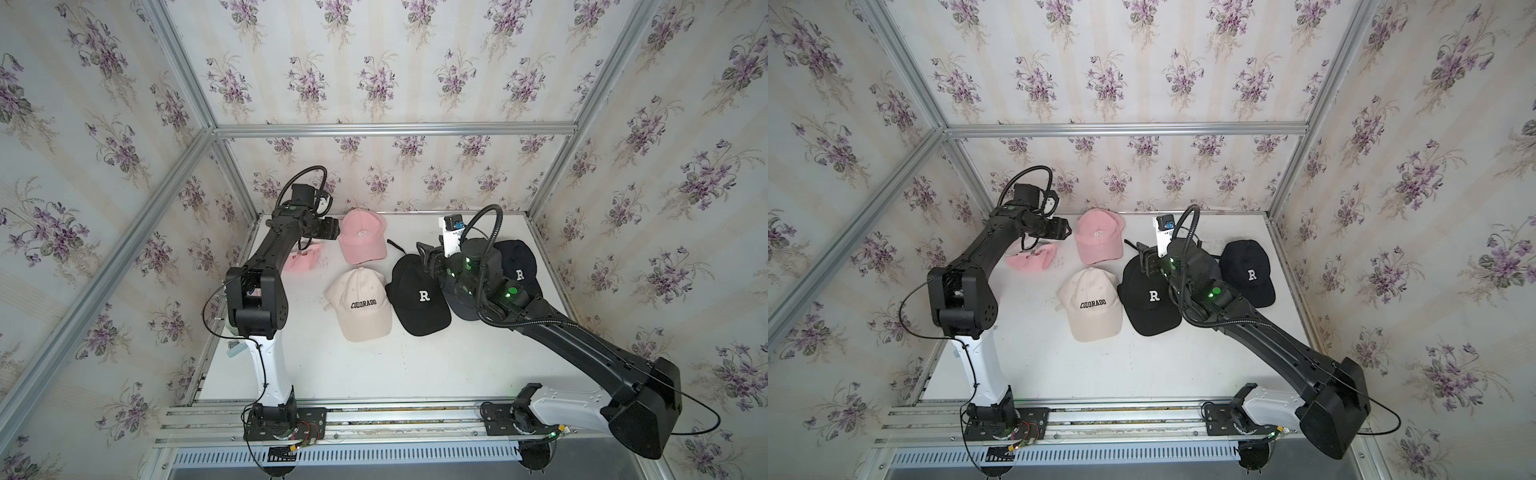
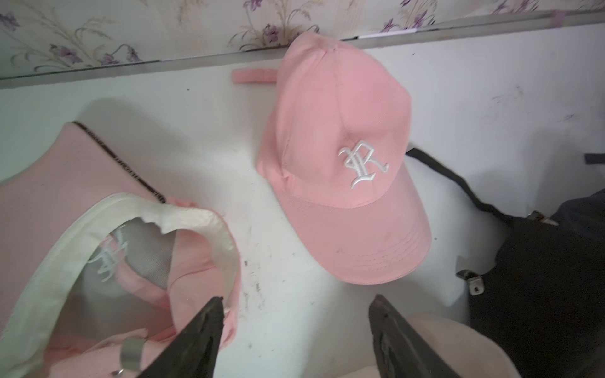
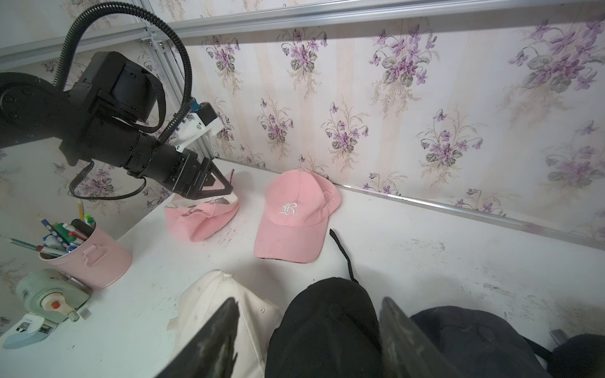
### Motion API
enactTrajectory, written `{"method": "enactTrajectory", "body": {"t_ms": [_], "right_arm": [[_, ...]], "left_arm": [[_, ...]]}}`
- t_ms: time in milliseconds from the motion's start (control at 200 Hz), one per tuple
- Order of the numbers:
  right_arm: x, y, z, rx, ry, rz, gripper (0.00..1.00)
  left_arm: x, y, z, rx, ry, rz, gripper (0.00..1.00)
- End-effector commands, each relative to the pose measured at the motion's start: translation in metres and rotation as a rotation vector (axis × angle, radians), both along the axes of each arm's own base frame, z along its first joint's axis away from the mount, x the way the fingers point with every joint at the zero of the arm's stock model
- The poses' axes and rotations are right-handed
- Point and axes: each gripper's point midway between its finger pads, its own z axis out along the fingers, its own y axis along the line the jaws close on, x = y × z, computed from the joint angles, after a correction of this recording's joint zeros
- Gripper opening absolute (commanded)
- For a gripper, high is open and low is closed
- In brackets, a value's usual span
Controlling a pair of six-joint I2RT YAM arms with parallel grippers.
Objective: Open the adjustable buckle of the baseball cap
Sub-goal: Place the baseball cap at the center of the board, then pick up the baseball cap from the center of the board.
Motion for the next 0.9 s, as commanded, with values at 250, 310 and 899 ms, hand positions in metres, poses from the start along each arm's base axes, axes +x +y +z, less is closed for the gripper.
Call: {"method": "enactTrajectory", "body": {"t_ms": [250,310,899], "right_arm": [[-0.007,0.001,0.005,0.010,0.008,0.029,0.68],[-0.008,0.000,0.005,0.010,0.011,0.029,0.68],[-0.007,0.003,0.000,-0.010,0.032,0.039,0.68]], "left_arm": [[-0.018,0.025,-0.039,0.097,0.150,-0.085,0.76],[-0.016,0.031,-0.043,0.087,0.158,-0.071,0.76],[-0.006,0.035,-0.078,0.058,0.209,-0.070,0.71]]}}
